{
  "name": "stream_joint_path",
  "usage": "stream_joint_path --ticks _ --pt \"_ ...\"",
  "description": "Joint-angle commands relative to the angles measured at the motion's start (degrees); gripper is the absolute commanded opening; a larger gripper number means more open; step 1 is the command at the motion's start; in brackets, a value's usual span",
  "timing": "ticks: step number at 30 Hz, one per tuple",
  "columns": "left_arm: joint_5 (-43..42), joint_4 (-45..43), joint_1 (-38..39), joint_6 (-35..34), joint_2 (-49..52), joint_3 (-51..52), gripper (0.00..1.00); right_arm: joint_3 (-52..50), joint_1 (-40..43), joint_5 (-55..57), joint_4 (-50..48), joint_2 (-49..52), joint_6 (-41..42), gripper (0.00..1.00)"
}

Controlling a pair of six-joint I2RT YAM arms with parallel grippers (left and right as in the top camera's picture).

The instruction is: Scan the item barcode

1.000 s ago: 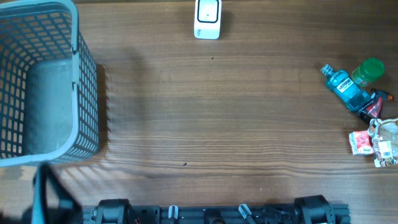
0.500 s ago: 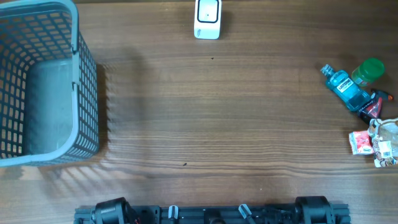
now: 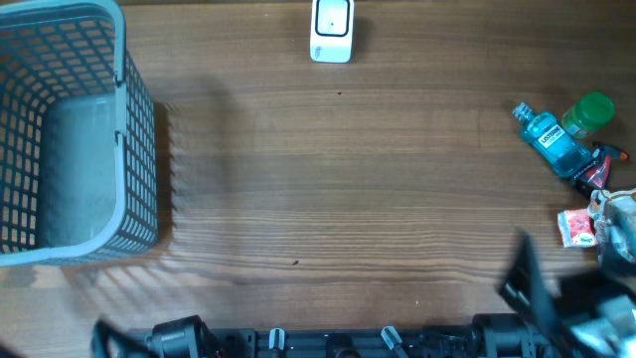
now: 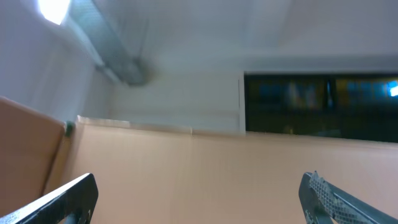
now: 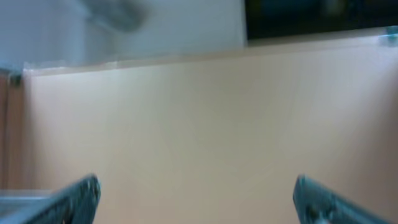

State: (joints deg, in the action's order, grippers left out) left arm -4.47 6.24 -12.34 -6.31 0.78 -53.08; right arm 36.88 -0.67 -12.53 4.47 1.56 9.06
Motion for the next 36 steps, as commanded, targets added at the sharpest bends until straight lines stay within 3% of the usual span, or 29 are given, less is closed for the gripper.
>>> stream_joint_path --ticks 1,4,12,17,25,32,36 --pt "-2.1 -2.1 0.1 -0.3 -0.3 7.4 1.0 -15.1 0.3 -4.9 -18.1 0.1 -0.8 1.0" --pt "-2.1 -6.3 0.1 -0.3 -0.3 13.5 1.0 -25.7 0.3 -0.2 -31.3 0.1 -1.5 1.0" --pt "-4.6 -13.9 0.1 -0.3 -0.3 24.5 1.0 -36.5 0.3 5.9 -32.3 0.1 -4.3 1.0" --pt "-6.5 -15.7 0.1 -0.3 -0.3 27.4 1.0 -36.6 0.3 7.0 -27.9 0.1 -4.5 1.0" --pt "-7.8 -11.6 0.1 -0.6 -0.3 27.7 1.0 -36.6 0.3 7.6 -4.9 0.1 -4.5 1.0" --pt "-14.2 -8.3 0.1 -0.5 -0.3 27.7 1.0 -36.5 0.3 8.1 -4.4 1.2 -4.5 1.0" --pt "-7.5 -3.2 0.1 2.1 -0.3 27.7 1.0 -36.5 0.3 8.1 -4.4 1.2 -4.5 1.0"
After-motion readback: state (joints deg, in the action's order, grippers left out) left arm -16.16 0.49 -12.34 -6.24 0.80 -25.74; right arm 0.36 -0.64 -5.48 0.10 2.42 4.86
